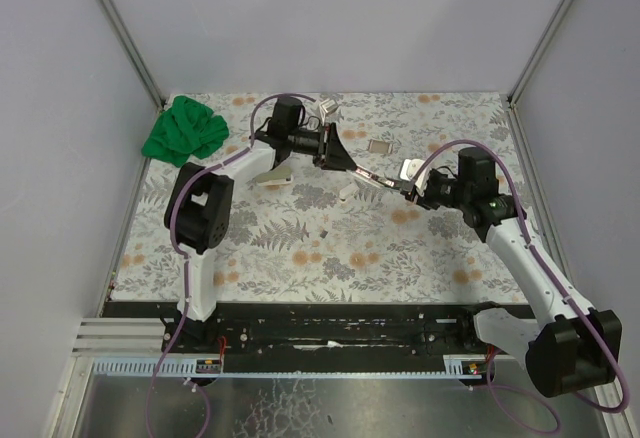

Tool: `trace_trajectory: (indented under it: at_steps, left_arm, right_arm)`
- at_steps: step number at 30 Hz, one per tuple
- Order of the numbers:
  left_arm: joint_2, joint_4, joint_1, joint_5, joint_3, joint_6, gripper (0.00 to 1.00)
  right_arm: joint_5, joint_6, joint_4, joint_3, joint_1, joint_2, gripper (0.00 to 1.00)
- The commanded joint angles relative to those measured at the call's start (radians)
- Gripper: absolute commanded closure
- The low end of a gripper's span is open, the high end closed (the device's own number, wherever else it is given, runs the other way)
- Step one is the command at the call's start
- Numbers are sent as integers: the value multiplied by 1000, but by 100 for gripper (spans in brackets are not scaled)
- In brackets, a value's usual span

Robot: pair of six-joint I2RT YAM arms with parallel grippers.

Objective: Unload the staples from the stapler

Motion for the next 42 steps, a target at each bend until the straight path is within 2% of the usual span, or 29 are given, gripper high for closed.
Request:
trace_trajectory:
  at_steps: [1, 9, 11, 16, 20, 24, 27, 33, 36, 39, 42]
  left_arm:
    - [-78, 130, 38, 61, 3, -80, 100]
    - [-86, 248, 41, 88, -33, -165, 100]
    - [-87, 238, 41, 80, -31, -157, 100]
    - [-67, 130, 26, 42, -23, -69, 100]
    - [-61, 75, 13, 11, -22, -13, 100]
    - [-61, 5, 1, -26, -7, 50, 100]
    - [-69, -33, -4, -67, -2, 81, 100]
    - [-118, -167, -39, -294, 8, 185, 100]
    - [-145, -213, -78, -435, 16, 220, 100]
    - [-174, -250, -124, -595, 25, 270, 100]
    - [-205, -262, -165, -713, 18, 297, 100]
  right_arm:
    - [9, -7, -63, -22, -28, -14, 100]
    - [-18, -6, -57, -28, -41, -9, 93]
    - [-32, -11, -64, -16, -43, -6, 77]
    - [-114, -8, -136, 92, -41, 21, 51]
    - [-155, -22, -173, 150, -43, 42, 39]
    - [-193, -1, -178, 163, -39, 50, 32]
    - [-208, 117, -120, 160, -35, 50, 25]
    - [-100, 676, 164, 179, -5, 99, 17]
    - [-6, 888, 157, 275, 14, 201, 17]
    - [55, 998, 68, 403, 30, 312, 14]
    - [86, 1091, 49, 451, 36, 382, 11]
